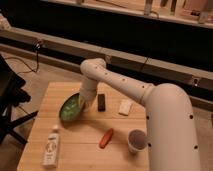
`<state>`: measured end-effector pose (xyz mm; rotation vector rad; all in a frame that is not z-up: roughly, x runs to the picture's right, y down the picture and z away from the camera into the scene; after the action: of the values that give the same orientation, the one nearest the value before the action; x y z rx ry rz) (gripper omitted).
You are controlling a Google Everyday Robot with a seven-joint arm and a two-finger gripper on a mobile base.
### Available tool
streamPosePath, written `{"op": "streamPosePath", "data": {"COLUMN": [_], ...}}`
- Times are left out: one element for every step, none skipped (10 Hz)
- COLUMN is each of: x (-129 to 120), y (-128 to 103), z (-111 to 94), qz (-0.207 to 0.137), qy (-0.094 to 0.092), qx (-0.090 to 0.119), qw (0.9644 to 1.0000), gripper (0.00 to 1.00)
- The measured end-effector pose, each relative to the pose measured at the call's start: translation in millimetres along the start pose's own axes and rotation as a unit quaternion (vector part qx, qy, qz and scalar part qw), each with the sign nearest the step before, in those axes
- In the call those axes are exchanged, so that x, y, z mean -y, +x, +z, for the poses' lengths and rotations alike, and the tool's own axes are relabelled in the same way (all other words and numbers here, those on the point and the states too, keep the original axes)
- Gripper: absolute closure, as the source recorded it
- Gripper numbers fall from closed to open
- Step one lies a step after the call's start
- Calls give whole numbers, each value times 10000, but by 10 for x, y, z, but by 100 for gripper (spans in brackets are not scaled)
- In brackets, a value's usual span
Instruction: Drag the ceramic bowl in a circle
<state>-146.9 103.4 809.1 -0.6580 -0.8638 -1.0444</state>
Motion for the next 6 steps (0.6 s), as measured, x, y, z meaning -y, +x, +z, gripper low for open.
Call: {"op": "streamPosePath", "data": {"x": [161,295,393,452,531,606], "y": [-4,16,67,123,185,299], "z": [49,99,153,204,254,301], "qz": [-208,-390,-515,-584,-643,-657], "qy": [19,30,4,-44,-97,-198], "qx": [71,151,214,266,297,298], "qw": [9998,9991,9984,9979,9974,9972], "gripper": [100,100,100,100,100,100]}}
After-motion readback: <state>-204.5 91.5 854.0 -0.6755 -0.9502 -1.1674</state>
